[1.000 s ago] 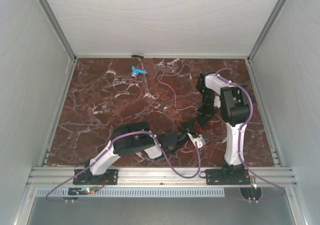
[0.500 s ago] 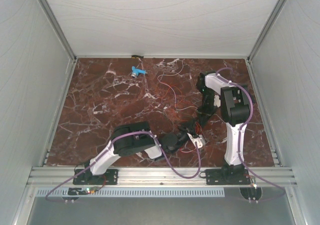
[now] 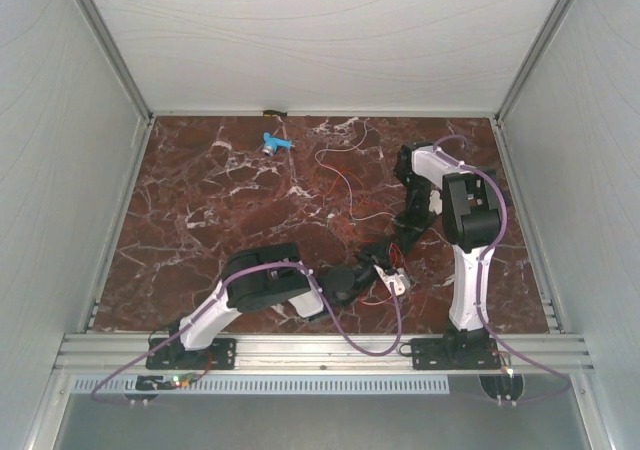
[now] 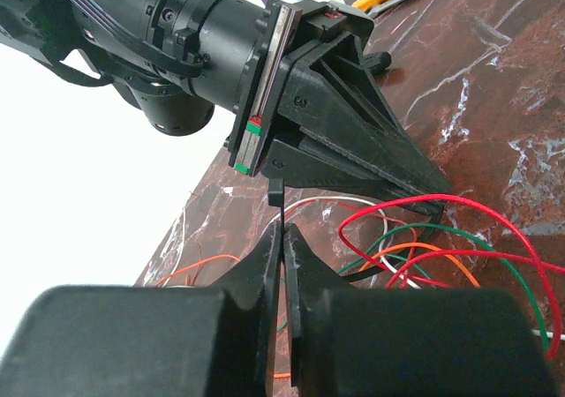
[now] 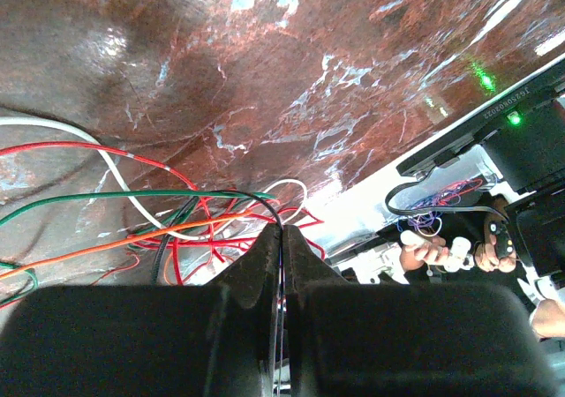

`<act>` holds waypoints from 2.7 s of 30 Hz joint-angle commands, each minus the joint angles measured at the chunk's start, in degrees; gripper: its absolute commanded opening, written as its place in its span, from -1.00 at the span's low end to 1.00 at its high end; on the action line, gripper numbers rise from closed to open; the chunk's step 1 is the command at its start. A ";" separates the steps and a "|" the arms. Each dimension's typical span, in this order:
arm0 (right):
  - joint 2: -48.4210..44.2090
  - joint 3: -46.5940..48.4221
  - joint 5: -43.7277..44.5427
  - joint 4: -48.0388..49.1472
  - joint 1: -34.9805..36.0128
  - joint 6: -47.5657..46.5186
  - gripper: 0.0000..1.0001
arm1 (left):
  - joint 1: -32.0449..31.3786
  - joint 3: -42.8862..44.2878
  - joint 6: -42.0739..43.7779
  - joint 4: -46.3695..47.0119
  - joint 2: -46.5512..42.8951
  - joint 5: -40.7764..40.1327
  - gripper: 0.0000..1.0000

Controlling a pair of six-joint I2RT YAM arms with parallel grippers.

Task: Zip-tie the wires
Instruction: Tie the cable at the center of the board.

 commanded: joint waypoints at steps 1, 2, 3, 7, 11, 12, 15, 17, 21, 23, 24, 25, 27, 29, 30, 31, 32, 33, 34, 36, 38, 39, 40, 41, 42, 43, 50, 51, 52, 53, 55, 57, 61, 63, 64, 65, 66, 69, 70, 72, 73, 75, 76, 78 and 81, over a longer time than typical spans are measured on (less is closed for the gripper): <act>-0.03 0.24 0.01 -0.73 -0.37 0.38 -1.00 | 0.17 1.83 -0.20 15.00 0.31 -0.19 -1.00; 0.06 0.26 -0.02 -0.70 -0.36 0.30 -1.00 | 0.17 1.93 -0.17 14.99 0.32 -0.23 -1.00; 0.11 0.33 -0.10 -0.71 -0.38 0.29 -1.00 | 0.17 1.98 -0.05 14.95 0.44 -0.16 -1.00; 0.07 0.40 -0.09 -0.75 -0.26 0.46 -1.00 | 0.17 2.35 -0.09 14.94 0.79 -0.24 -1.00; 0.09 0.52 -0.15 -0.70 -0.27 0.46 -1.00 | 0.08 3.11 0.12 14.94 1.40 -0.24 -1.00; 0.18 0.53 -0.15 -0.68 -0.20 0.43 -1.00 | 0.00 3.21 0.16 14.94 1.42 -0.25 -1.00; 0.50 0.62 -0.13 -0.68 -0.20 0.24 -1.00 | -0.04 3.34 0.48 14.94 1.59 -0.22 -1.00; 0.59 0.69 -0.20 -0.69 -0.27 0.16 -1.00 | -0.17 3.22 0.62 14.94 1.72 -0.23 -1.00; 0.36 0.97 -0.09 -0.71 -0.21 0.11 -1.00 | -0.27 2.82 0.51 14.99 1.93 -0.75 -1.00; 0.36 0.89 -0.13 -0.75 -0.26 0.12 -1.00 | -0.27 2.82 0.53 14.95 1.99 -1.08 -1.00; 0.38 0.84 -0.13 -0.71 -0.27 0.11 -1.00 | -0.27 2.75 0.60 14.95 2.00 -1.32 -1.00; 0.40 0.88 -0.14 -0.68 -0.25 0.11 -1.00 | -0.27 2.81 0.72 14.96 1.99 -1.48 -1.00; 0.45 0.88 -0.18 -0.69 -0.21 0.11 -1.00 | -0.13 2.75 0.75 15.02 1.86 -1.82 -1.00; 0.47 0.84 -0.17 -0.68 -0.19 0.11 -1.00 | -0.02 2.58 0.31 15.03 1.59 -2.04 -1.00; 0.47 0.84 -0.14 -0.69 -0.20 0.12 -1.00 | -0.01 2.49 0.34 15.03 1.51 -2.03 -1.00; 0.45 0.86 -0.18 -0.66 -0.21 0.11 -1.00 | -0.01 2.47 0.54 15.02 1.47 -2.11 -1.00; 0.49 0.88 -0.20 -0.64 -0.20 0.19 -1.00 | -0.01 2.46 0.55 15.03 1.36 -2.24 -1.00; 0.53 0.84 -0.12 -0.63 -0.19 0.20 -1.00 | 0.07 2.32 0.39 15.03 1.26 -2.19 -1.00; 0.46 0.80 -0.13 -0.71 -0.24 0.20 -1.00 | 0.05 2.34 0.43 15.03 1.15 -2.18 -1.00; 0.46 0.75 -0.14 -0.64 -0.21 0.20 -1.00 | 0.08 2.30 0.37 15.03 0.88 -2.17 -1.00; 0.44 0.75 -0.12 -0.72 -0.24 0.16 -1.00 | 0.08 2.26 0.29 15.03 0.57 -2.01 -1.00; 0.52 0.71 -0.13 -0.63 -0.25 0.20 -1.00 | 0.10 2.29 0.26 15.02 0.55 -1.86 -1.00; 0.54 0.77 -0.12 -0.68 -0.24 0.19 -1.00 | 0.08 2.37 0.54 15.03 0.50 -1.78 -1.00; 0.53 0.79 -0.13 -0.67 -0.26 0.22 -1.00 | 0.08 2.41 0.69 15.03 0.60 -1.70 -1.00; 0.59 0.86 -0.14 -0.67 -0.20 0.20 -1.00 | 0.08 2.42 0.64 15.03 0.59 -1.84 -1.00; 0.52 0.88 -0.10 -0.65 -0.19 0.20 -1.00 | 0.14 2.38 0.44 14.99 0.56 -1.98 -1.00; 0.64 1.06 -0.07 -0.71 -0.20 0.12 -1.00 | 0.23 2.09 0.89 15.03 0.14 -2.18 -1.00; 0.65 1.06 -0.08 -0.75 -0.22 0.11 -1.00 | 0.32 2.03 0.82 15.03 0.00 -2.03 -1.00; 0.69 1.06 -0.13 -0.70 -0.27 0.11 -1.00 | 0.34 2.03 1.06 15.03 -0.03 -1.88 -1.00; 0.67 1.10 -0.16 -0.61 -0.20 0.11 -1.00 | 0.34 2.03 1.28 15.03 -0.03 -1.82 -1.00; 0.63 1.10 -0.17 -0.72 -0.24 0.11 -1.00 | 0.39 1.96 1.48 15.03 -0.09 -1.78 -1.00; 0.61 1.12 -0.08 -0.72 -0.20 0.13 -1.00 | 0.70 1.74 1.22 15.03 -0.56 -2.17 -1.00; 0.69 1.15 0.00 -0.68 -0.22 0.11 -1.00 | 1.19 0.90 0.73 15.03 -1.55 -1.71 -1.00; 0.78 1.22 -0.05 -0.66 -0.25 0.19 -1.00 | 1.22 0.73 0.65 15.03 -1.84 -1.68 -1.00; 0.79 1.22 -0.15 -0.69 -0.20 0.20 -1.00 | 1.22 0.78 0.67 15.03 -1.95 -1.73 -1.00; 0.92 1.23 -0.16 -0.73 -0.13 0.20 -1.00 | 1.20 0.86 0.85 15.02 -2.06 -1.67 -1.00; 0.84 1.16 -0.20 -0.67 -0.15 0.20 -1.00 | 1.22 0.88 1.08 14.99 -2.21 -1.38 -1.00; 0.50 1.50 -0.71 -0.71 0.25 0.42 -1.00 | 1.26 0.88 1.52 15.03 -2.32 -0.98 -1.00; 0.38 1.76 -0.81 -0.76 0.52 0.50 -1.00 | 1.23 0.84 1.50 15.03 -2.34 -0.95 -1.00; 0.13 2.33 -1.45 -0.72 0.96 0.80 -1.00 | 1.22 0.68 1.44 15.03 -2.59 -0.98 -1.00; 0.10 2.71 -1.76 -0.74 1.11 0.81 -1.00 | 1.21 0.56 1.42 15.03 -2.81 -0.99 -1.00; 0.14 3.50 -2.27 -0.74 1.57 1.09 -1.00 | 1.22 0.09 1.38 15.03 -3.44 -1.00 -1.00; 0.12 3.77 -2.55 -0.73 1.71 1.28 -1.00 | 1.22 -0.25 1.45 15.03 -3.80 -0.97 -1.00; 0.16 4.30 -3.16 -0.76 2.26 1.70 -1.00 | 1.30 -1.22 1.46 15.03 -4.67 -0.87 -1.00; 0.15 5.14 -3.89 -0.77 3.40 2.77 -1.00 | 1.71 -3.56 0.42 15.03 -6.51 -0.89 -1.00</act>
